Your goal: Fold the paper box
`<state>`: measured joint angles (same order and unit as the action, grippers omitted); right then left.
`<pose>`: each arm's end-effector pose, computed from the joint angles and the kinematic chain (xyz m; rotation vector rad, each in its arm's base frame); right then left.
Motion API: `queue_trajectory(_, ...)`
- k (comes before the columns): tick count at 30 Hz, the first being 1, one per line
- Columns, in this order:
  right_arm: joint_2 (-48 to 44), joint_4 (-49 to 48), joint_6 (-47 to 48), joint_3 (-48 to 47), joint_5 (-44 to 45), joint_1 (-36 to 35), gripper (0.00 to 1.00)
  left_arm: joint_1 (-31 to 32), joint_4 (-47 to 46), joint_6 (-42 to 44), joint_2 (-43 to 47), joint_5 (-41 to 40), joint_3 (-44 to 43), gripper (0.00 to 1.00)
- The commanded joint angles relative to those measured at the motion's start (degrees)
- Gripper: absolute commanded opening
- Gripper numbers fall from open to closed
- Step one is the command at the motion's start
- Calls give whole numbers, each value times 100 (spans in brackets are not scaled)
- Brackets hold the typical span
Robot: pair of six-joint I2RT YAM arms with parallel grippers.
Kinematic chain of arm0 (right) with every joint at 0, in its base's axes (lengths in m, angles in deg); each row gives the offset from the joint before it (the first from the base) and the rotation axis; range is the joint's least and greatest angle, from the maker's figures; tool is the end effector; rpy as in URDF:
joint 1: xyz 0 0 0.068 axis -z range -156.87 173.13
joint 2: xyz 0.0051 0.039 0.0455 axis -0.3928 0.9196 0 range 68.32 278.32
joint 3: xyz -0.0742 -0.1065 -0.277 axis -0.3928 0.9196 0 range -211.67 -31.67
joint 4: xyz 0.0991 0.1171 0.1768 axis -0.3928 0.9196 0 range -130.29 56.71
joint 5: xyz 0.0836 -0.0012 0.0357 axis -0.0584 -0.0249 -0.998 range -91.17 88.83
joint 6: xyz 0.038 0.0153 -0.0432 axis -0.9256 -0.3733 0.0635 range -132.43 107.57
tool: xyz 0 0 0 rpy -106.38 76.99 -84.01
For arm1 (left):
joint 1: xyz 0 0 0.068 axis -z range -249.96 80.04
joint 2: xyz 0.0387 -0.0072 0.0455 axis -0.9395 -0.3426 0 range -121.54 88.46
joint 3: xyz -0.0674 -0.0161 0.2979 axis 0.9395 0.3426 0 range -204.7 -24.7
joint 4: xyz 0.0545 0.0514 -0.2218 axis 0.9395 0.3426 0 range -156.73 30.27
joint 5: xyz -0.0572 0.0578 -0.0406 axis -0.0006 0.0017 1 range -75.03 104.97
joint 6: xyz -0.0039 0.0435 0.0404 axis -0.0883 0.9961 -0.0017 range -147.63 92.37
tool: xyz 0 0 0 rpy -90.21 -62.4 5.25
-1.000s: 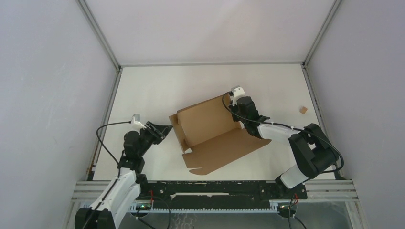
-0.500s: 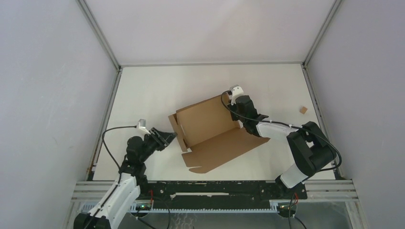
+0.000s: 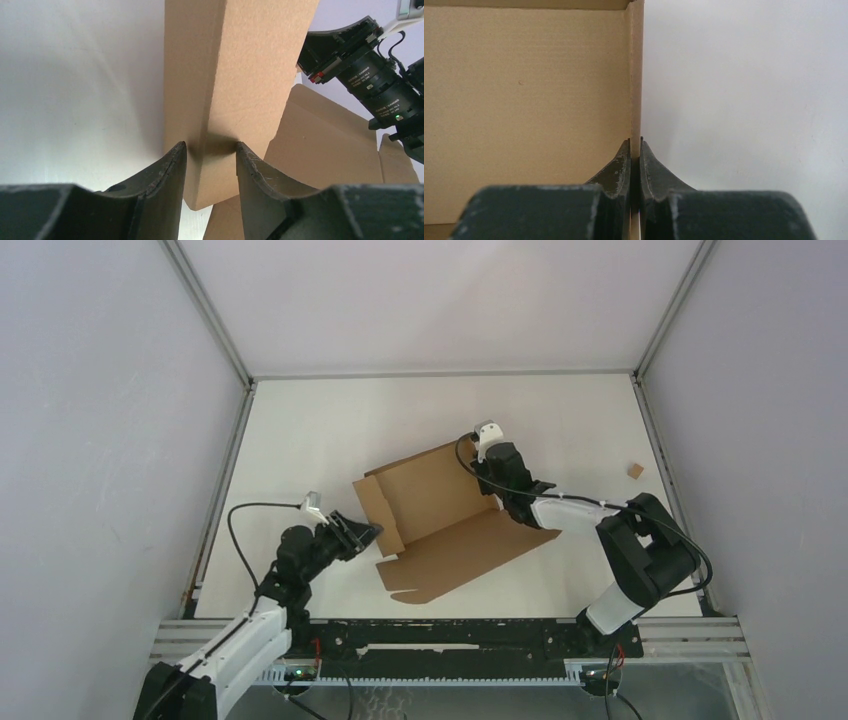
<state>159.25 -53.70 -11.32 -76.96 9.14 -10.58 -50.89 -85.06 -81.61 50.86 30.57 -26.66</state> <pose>0.2683 0.1695 0.2370 -0.5347 2.0583 0.1453 0.0952 -0.0454 0.1840 -0.4102 1.9808 -1.1028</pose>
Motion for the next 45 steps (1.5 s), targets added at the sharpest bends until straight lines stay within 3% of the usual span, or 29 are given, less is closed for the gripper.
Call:
queue_trajectory(1,16,-136,-63,-223,165,-121,5,155,-279,46,-174,-281,-331,46)
queue_trajectory(12,-199,-123,57,-102,376,-319,5,167,293,679,-442,-920,-902,46)
queue_trajectory(34,-524,-199,255,153,1033,-1089,5,506,85,1022,-1422,-1537,-1179,43)
queue_trajectory(45,-996,-352,156,656,1367,-1557,5,1101,854,1296,-1476,-2765,-1599,35)
